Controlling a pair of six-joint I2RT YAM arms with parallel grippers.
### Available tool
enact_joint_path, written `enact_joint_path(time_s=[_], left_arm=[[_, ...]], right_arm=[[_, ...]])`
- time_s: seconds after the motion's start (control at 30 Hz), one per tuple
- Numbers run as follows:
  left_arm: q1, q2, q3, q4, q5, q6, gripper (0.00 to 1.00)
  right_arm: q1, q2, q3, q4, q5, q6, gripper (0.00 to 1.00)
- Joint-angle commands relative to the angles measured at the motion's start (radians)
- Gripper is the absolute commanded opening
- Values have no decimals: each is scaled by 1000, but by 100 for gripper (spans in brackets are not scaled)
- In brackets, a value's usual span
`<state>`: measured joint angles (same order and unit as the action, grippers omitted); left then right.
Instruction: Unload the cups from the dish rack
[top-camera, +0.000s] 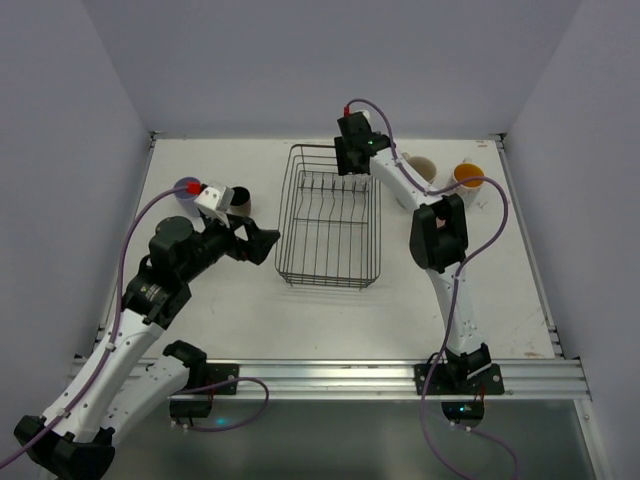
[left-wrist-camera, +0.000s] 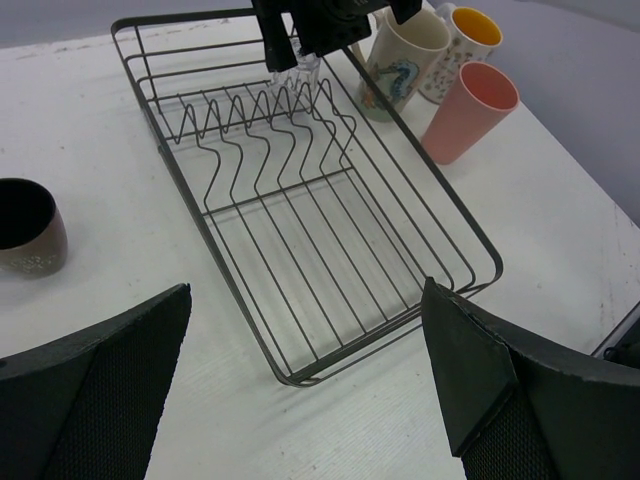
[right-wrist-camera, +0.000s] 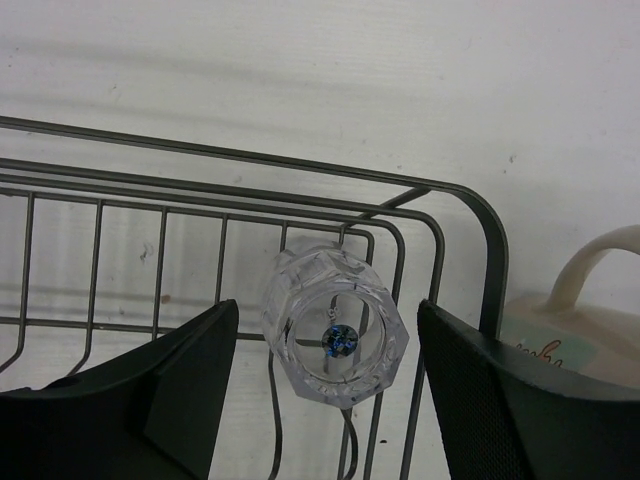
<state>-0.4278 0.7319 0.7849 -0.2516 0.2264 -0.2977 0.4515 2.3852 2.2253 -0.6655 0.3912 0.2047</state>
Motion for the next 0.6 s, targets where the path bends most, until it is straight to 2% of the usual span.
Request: enact_joint_path(time_s=[0.0,0.17,0.27,0.3,0.33,0.4,0.43,0.57], left_arm=[[-5,-5,-7,6,-16,20,100],[-2,0,-7,5,-27,19,100],[0,6,-9,6,-32,19,100],[0,6,-10,6,-32,16,100],[0,11,-10,9,-32,14,100],[0,17,-9,11,-30,6,100],[0,24,-7,15,-19,2,100],[0,44,-3,37,17,-35,100]], right_arm=[[-11,17,50,-11,-31,-19,74],[-14,28,63,7,-66,-30,66],[-14,16,50,36,-78,-22,54],[-13,5,21,52,-80,-21,48],[-13,-29,-2,97,-80,-19,38],[-11,-72,-65,171,-81,-18,31],[-10,-117,-87,196,-80,-16,23],[-5,-248,-223,334,-104,-11,19]])
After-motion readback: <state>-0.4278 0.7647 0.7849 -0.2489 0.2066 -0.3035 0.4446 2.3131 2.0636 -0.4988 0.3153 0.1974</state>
